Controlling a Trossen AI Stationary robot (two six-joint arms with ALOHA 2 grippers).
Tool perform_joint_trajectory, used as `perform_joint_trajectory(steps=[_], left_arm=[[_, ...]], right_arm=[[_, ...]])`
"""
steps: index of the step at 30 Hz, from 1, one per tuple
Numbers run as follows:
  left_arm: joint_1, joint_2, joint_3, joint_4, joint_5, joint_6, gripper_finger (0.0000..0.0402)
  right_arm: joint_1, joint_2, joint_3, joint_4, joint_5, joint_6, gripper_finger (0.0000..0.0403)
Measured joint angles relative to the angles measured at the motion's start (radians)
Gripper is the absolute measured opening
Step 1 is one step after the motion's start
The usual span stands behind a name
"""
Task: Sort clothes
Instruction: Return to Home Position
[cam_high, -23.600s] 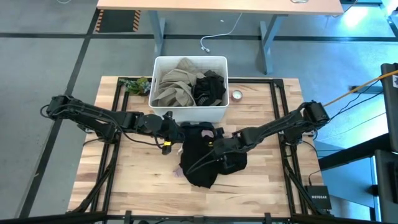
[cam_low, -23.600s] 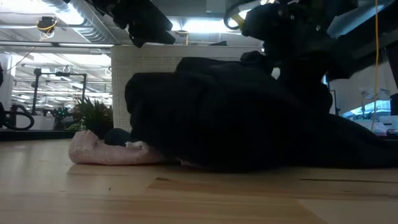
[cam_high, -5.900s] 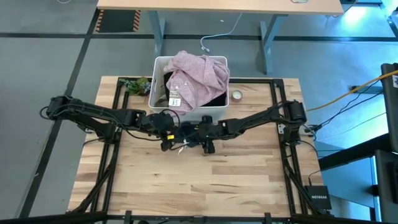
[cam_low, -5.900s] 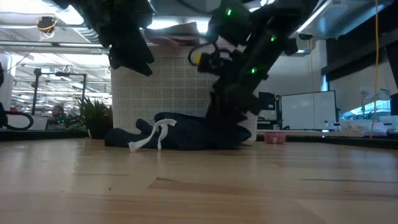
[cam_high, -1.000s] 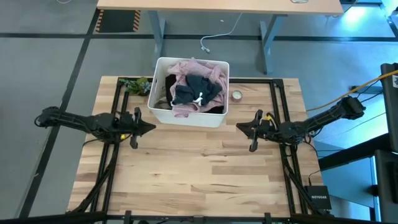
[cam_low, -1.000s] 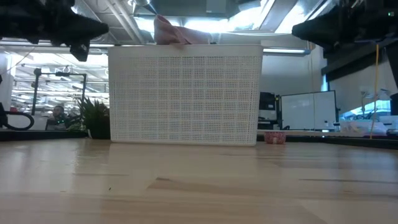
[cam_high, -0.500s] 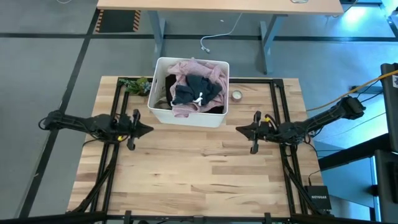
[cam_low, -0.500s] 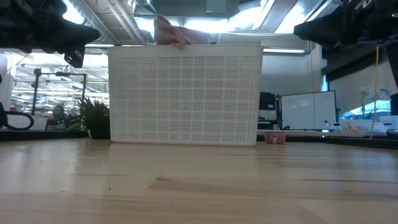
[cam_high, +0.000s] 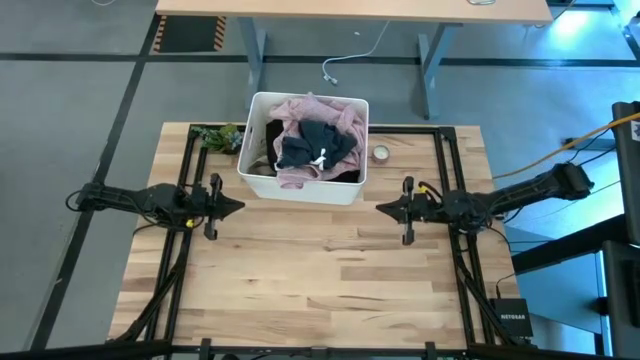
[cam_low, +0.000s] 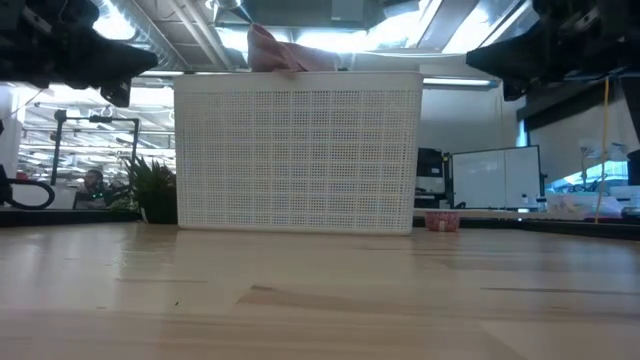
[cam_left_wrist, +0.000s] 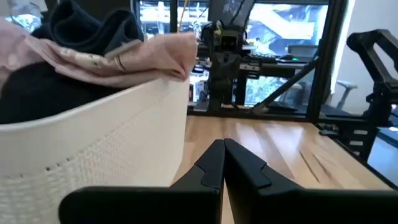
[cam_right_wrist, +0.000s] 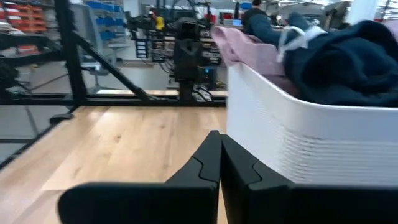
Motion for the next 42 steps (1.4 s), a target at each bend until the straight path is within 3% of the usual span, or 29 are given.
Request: perform_joint_trajectory(steps=[9,17,22,42], left_arm=[[0.000,0.000,0.000,0.000,-0.002,-0.015,0.0003],[0.000,-0.003,0.000,0.022,-0.001,0.003,0.0001],[0.000,-0.003,0.000,0.025,0.010,0.002,0.0001],[0.000,-0.013,0.002,0.010,0.025,0.016,0.0001]], right_arm=[[-0.101,-0.120,-0.012,-0.131,-0.054,0.022,0.0004],[-0.099,-0.339,-0.147,-0.112,0.000,0.090,0.0006],[-0.099,-0.428,-0.150,-0.181,0.030,0.100,0.0007],[-0.099,-0.470,-0.150,-0.261,0.055,0.090,0.0007]])
